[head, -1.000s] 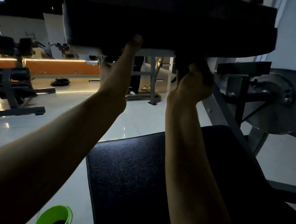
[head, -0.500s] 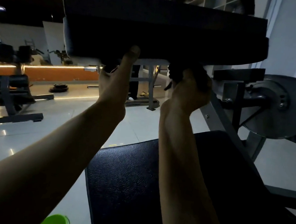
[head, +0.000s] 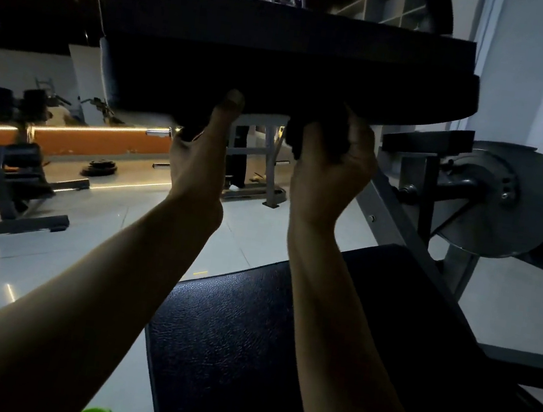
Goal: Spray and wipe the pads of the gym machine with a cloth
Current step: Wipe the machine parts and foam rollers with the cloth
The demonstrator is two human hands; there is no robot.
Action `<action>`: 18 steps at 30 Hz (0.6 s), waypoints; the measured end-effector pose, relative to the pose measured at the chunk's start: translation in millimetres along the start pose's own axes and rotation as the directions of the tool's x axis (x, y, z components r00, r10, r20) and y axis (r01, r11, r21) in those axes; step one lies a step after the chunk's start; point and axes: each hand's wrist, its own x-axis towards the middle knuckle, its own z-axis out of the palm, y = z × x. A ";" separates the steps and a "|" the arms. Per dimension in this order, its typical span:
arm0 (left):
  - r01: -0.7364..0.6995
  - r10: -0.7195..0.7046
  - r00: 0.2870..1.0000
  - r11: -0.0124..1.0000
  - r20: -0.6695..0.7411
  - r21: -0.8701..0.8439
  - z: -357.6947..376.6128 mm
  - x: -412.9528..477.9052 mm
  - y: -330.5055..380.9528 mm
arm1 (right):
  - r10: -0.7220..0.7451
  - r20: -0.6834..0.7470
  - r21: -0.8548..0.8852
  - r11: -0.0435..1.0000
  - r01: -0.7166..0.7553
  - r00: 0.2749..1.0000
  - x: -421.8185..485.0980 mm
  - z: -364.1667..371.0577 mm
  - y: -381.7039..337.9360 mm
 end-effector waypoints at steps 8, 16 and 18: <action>0.035 -0.035 0.999 0.999 0.037 -0.004 1.9 -3.3 0.4 | 0.255 -0.203 0.125 0.964 -0.233 0.946 37.3 -22.8 6.2; -0.019 0.019 1.000 1.000 0.023 0.001 -0.1 -1.8 -0.8 | 0.246 0.067 0.190 0.948 -0.255 0.967 -27.0 7.6 -5.3; -0.002 0.002 1.000 1.000 0.011 -0.014 1.3 -1.3 -0.9 | 0.400 -0.044 0.250 0.892 -0.378 0.915 7.2 -11.4 7.9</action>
